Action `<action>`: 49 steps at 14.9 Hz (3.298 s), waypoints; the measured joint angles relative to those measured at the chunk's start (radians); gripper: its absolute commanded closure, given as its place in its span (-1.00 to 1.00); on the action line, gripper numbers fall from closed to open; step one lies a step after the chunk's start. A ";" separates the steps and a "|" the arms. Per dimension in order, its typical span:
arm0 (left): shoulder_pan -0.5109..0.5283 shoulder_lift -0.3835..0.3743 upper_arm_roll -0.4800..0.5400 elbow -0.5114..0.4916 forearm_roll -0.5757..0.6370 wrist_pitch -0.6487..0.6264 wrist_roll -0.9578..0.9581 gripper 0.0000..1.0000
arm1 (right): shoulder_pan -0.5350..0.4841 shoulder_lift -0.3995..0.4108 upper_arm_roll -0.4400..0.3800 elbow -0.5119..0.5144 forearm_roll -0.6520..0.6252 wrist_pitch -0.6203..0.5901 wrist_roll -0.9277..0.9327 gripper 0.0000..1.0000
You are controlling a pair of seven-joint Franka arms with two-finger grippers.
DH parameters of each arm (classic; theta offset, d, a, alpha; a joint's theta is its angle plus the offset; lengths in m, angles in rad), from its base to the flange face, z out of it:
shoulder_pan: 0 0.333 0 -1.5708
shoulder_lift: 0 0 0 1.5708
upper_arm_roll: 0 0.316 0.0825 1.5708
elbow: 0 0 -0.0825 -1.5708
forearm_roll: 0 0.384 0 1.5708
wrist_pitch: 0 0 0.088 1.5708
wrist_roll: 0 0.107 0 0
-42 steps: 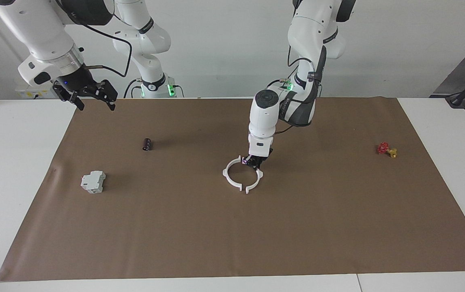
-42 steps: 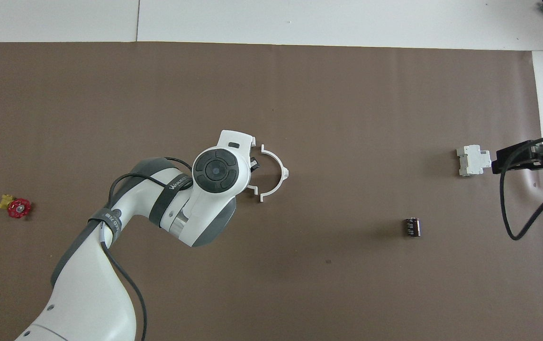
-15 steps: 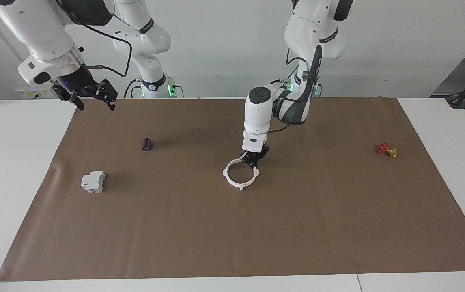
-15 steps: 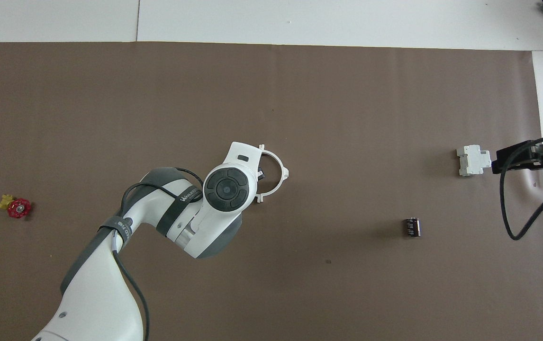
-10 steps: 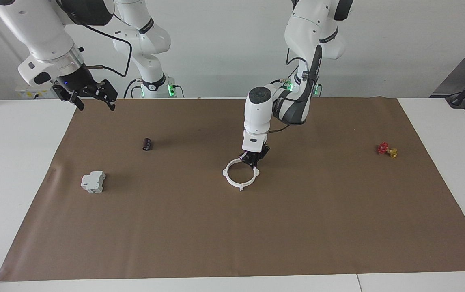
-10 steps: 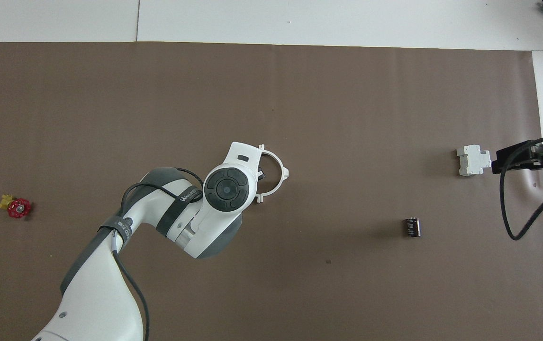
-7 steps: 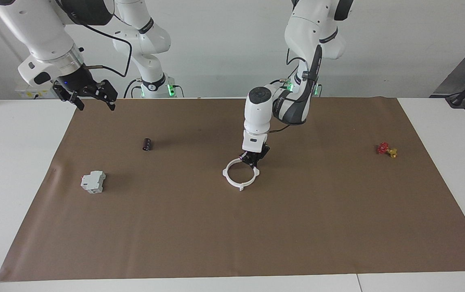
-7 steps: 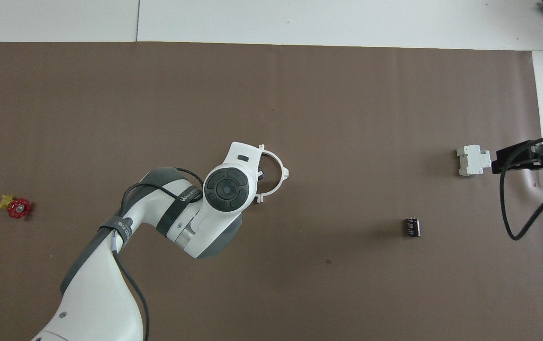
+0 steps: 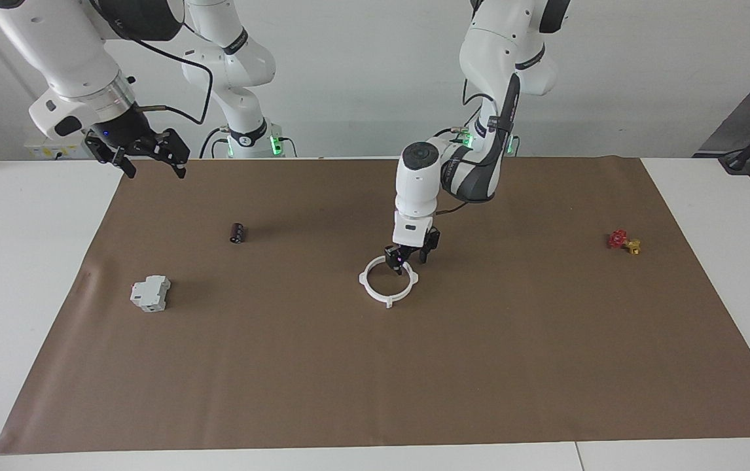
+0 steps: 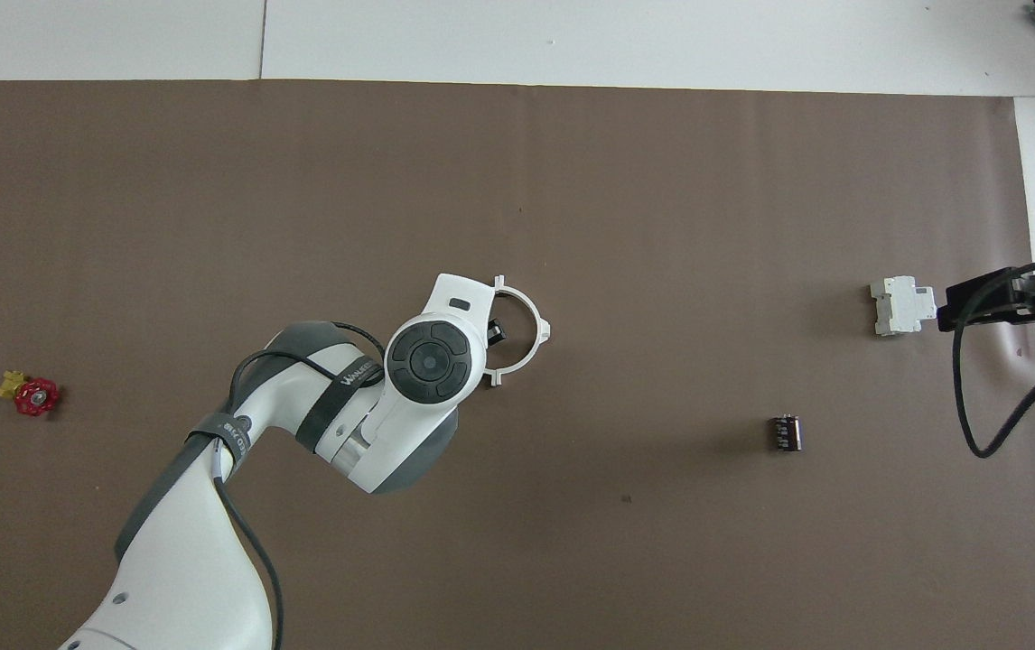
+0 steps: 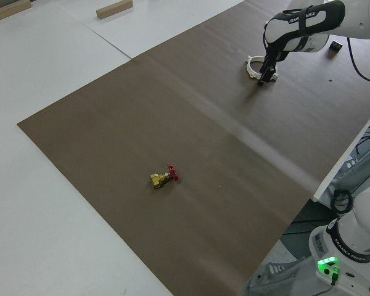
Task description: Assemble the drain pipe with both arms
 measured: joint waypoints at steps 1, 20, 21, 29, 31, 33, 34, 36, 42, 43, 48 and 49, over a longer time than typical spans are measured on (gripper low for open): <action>0.000 0.000 0.001 0.000 0.000 0.000 0.000 -1.00 | 0.000 0.000 0.000 0.000 0.000 0.000 0.000 -1.00; 0.430 -0.401 0.026 0.057 0.002 -0.502 0.762 -1.00 | 0.000 0.000 0.000 0.000 0.000 0.000 0.000 -1.00; 0.463 -0.412 0.027 0.057 0.000 -0.508 0.817 -1.00 | 0.000 0.000 0.000 0.000 0.000 0.000 0.000 -1.00; 0.647 -0.427 0.028 0.076 -0.066 -0.532 1.146 -1.00 | 0.000 0.000 0.000 0.000 0.000 0.000 0.000 -1.00; 0.658 -0.428 0.029 0.098 -0.102 -0.544 1.180 -1.00 | 0.000 0.000 0.000 0.000 0.000 0.000 0.000 -1.00; 0.662 -0.429 0.030 0.111 -0.111 -0.550 1.190 -1.00 | 0.000 0.000 0.000 0.000 0.000 0.000 0.000 -1.00; 0.663 -0.429 0.031 0.115 -0.111 -0.557 1.191 -1.00 | 0.000 0.000 0.000 0.000 0.000 0.000 0.000 -1.00; 0.663 -0.429 0.030 0.122 -0.112 -0.563 1.191 -1.00 | 0.000 0.000 0.000 0.000 0.000 0.000 0.000 -1.00; 0.654 -0.428 0.019 0.162 -0.115 -0.600 1.191 -1.00 | 0.000 0.000 0.000 0.000 0.000 0.000 0.000 -1.00; 0.637 -0.422 0.032 0.184 -0.115 -0.636 1.192 -1.00 | 0.000 0.000 0.000 0.000 0.000 0.000 0.000 -1.00; 0.528 -0.367 0.074 0.409 -0.118 -0.879 1.194 -1.00 | 0.000 0.000 0.000 0.000 0.000 0.000 0.000 -1.00; 0.524 -0.366 0.074 0.420 -0.118 -0.889 1.194 -1.00 | 0.000 0.000 0.000 0.000 0.000 0.000 0.000 -1.00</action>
